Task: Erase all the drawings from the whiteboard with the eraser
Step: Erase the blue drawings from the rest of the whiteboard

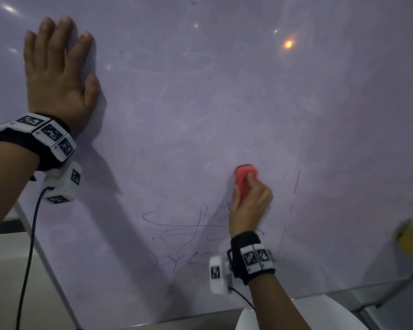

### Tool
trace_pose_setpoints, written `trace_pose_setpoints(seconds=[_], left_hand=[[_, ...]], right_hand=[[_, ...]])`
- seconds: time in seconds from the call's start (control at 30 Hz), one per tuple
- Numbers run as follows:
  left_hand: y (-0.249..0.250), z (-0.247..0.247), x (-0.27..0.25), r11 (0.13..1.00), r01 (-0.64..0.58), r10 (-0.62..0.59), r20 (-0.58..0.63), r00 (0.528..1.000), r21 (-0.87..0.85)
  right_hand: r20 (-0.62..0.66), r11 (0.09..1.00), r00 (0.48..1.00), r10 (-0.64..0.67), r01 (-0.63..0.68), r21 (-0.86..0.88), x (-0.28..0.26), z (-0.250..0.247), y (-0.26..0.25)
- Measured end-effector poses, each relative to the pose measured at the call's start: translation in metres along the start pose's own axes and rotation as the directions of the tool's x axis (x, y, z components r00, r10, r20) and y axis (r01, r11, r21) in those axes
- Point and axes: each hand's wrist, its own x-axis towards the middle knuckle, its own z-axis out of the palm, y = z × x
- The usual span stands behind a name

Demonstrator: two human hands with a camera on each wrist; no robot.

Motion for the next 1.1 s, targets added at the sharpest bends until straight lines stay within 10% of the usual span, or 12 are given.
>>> trace_pose_setpoints(seconds=[0.07,0.17,0.37,0.43,0.57,0.63,0.73,0.8,0.87,0.97,1.03,1.1], left_hand=[[-0.007,0.003,0.001,0.997,-0.077,0.077,-0.061,0.995,-0.007],[-0.010,0.006,0.001,0.995,-0.097,0.100,-0.101,0.990,0.039],[-0.007,0.005,0.000,0.988,-0.120,0.131,-0.112,0.985,0.098],[-0.007,0.005,-0.001,0.987,-0.119,0.132,-0.115,0.985,0.108],[-0.004,0.005,-0.001,0.989,-0.111,0.122,-0.112,0.986,0.100],[-0.004,0.005,-0.002,0.987,-0.113,0.127,-0.129,0.984,0.110],[-0.006,0.008,-0.001,0.982,-0.142,0.159,-0.141,0.977,0.125],[-0.006,0.010,0.000,0.982,-0.134,0.153,-0.138,0.979,0.134],[-0.008,0.009,0.000,0.984,-0.114,0.133,-0.134,0.982,0.138],[-0.010,0.005,0.002,0.985,-0.113,0.131,-0.138,0.982,0.131],[-0.008,0.004,0.002,0.985,-0.127,0.144,-0.143,0.979,0.118],[-0.005,0.005,0.001,0.986,-0.128,0.143,-0.147,0.979,0.107]], right_hand=[[0.285,0.960,0.925,-0.252,0.276,-0.049,-0.025,0.000,0.016],[0.546,0.624,0.509,-0.665,0.781,0.032,-0.035,-0.015,0.065],[0.202,0.862,0.883,-0.424,0.462,-0.209,0.024,-0.002,0.021],[0.426,0.825,0.773,-0.471,0.557,-0.099,-0.012,0.011,0.005],[0.554,0.432,0.301,-0.776,0.894,0.118,-0.075,0.009,0.063],[0.513,0.476,0.362,-0.778,0.873,0.105,-0.058,-0.002,0.073],[0.408,0.792,0.705,-0.580,0.605,0.082,-0.012,-0.001,0.030],[0.427,0.850,0.756,-0.497,0.523,0.062,-0.007,0.027,-0.007],[0.505,0.811,0.676,-0.536,0.579,0.086,-0.039,0.050,-0.032],[0.488,0.347,0.211,-0.847,0.915,0.206,-0.104,0.061,0.000],[0.455,0.311,0.221,-0.863,0.941,0.132,-0.098,0.061,0.005],[0.355,0.431,0.407,-0.842,0.902,-0.014,-0.080,0.064,-0.017]])
